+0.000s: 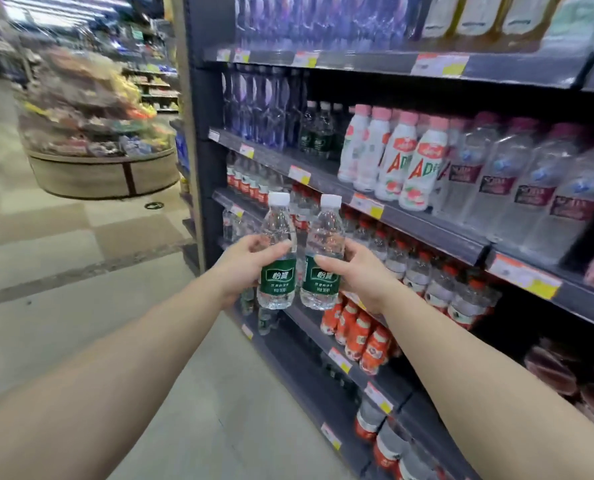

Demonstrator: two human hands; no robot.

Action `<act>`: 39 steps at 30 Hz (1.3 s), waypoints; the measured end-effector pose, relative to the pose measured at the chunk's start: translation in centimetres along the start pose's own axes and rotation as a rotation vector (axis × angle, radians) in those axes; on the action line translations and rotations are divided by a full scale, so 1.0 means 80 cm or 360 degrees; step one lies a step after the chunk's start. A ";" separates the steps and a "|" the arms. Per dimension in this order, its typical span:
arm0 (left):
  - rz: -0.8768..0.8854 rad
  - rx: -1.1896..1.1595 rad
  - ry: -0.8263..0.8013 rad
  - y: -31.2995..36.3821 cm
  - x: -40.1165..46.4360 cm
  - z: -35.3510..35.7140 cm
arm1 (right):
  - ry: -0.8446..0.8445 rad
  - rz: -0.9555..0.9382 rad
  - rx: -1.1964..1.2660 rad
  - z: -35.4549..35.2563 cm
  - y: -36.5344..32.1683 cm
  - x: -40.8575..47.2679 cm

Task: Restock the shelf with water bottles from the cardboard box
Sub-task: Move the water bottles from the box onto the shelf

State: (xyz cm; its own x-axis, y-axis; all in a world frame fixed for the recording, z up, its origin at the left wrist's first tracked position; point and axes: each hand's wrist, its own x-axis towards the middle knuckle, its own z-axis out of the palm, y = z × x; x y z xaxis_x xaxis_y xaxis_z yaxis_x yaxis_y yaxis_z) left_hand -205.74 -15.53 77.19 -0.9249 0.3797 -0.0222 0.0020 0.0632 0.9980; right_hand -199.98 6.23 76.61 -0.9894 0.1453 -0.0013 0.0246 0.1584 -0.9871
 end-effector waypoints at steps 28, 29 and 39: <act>0.0395 -0.0088 -0.0692 0.141 0.696 -0.125 | 0.1528 -0.0099 -0.0442 -0.030 -0.134 0.557; 0.0398 -0.0065 -0.0714 0.142 0.708 -0.127 | 0.1578 -0.0064 -0.0480 -0.033 -0.132 0.564; 0.0392 -0.0145 -0.0926 0.135 0.771 -0.109 | 0.1610 0.0198 -0.0699 -0.050 -0.108 0.599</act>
State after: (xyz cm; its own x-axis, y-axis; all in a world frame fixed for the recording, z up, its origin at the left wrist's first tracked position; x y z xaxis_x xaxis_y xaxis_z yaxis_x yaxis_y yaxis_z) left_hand -266.04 0.53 87.14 -0.5436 0.8139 0.2054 0.1322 -0.1586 0.9785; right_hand -247.02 15.70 85.72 -0.4084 0.8826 0.2328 0.3623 0.3908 -0.8462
